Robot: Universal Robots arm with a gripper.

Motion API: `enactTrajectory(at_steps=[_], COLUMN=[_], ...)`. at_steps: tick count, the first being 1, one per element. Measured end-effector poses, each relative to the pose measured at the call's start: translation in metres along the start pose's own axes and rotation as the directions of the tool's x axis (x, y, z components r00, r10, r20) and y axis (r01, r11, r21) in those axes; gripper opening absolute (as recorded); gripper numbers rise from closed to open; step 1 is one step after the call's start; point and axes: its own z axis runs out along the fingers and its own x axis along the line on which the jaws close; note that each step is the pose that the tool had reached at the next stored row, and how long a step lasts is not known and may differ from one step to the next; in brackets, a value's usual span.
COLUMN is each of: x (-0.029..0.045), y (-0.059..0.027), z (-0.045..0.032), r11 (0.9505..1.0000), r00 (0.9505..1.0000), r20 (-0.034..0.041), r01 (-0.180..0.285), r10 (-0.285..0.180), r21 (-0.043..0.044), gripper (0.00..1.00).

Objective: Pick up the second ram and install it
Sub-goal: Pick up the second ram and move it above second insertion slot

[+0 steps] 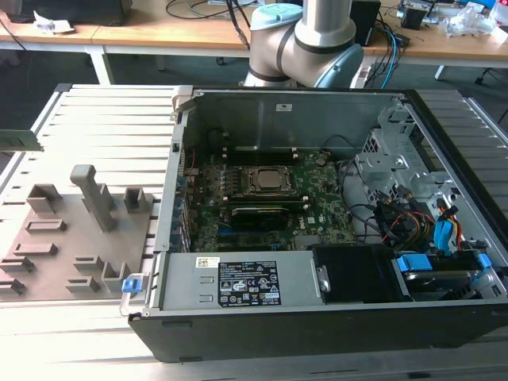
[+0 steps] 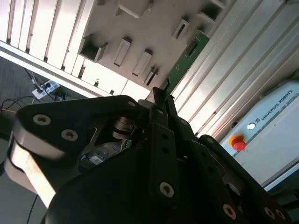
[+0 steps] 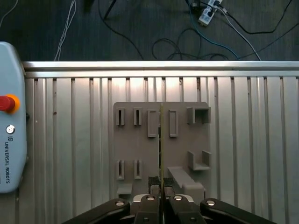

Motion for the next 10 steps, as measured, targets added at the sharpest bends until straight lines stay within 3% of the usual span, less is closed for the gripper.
enactTrajectory(at_steps=[7,10], x=[-0.0005,-0.0009], y=[-0.0305,-0.0537], z=[-0.0015,-0.0026], r11=[1.0000,1.0000], r00=[1.0000,1.0000], r20=[-0.0001,-0.0001], r01=[0.000,0.000], r10=[0.000,0.000], r21=[-0.0009,-0.0016], gripper=[0.14,0.14])
